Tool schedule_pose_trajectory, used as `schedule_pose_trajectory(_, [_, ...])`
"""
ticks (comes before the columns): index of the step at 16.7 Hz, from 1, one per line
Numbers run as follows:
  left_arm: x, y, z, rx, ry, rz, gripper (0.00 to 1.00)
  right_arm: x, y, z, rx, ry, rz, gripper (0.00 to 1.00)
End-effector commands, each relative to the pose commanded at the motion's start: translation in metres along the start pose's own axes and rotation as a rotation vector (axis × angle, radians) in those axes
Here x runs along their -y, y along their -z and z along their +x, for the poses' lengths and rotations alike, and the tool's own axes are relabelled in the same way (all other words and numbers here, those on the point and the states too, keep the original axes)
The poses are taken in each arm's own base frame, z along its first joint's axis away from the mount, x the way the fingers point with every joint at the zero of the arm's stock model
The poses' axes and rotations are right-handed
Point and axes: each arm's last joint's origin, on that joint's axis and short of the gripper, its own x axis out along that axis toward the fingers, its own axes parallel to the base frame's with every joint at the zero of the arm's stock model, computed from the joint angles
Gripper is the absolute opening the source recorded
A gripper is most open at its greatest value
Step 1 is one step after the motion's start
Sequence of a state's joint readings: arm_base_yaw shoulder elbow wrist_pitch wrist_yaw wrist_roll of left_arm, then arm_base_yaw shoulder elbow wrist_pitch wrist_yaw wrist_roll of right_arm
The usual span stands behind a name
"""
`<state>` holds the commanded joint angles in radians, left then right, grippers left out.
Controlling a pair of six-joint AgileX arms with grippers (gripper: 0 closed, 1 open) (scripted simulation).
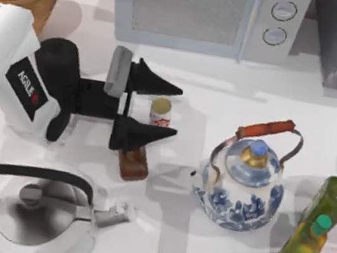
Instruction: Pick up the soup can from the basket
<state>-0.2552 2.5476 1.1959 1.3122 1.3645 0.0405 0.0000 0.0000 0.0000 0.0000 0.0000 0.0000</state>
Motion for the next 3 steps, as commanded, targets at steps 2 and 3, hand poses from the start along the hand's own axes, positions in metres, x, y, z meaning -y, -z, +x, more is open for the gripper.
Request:
schedule_pose_trajectory(2, [0.0000, 0.0000, 0.0000, 0.000, 0.000, 0.000, 1.00, 0.0000, 0.0000, 0.0000, 0.000, 0.000, 0.000, 1.00])
schedule_pose_trajectory(3, [0.0000, 0.0000, 0.0000, 0.000, 0.000, 0.000, 1.00, 0.0000, 0.0000, 0.0000, 0.000, 0.000, 0.000, 1.00])
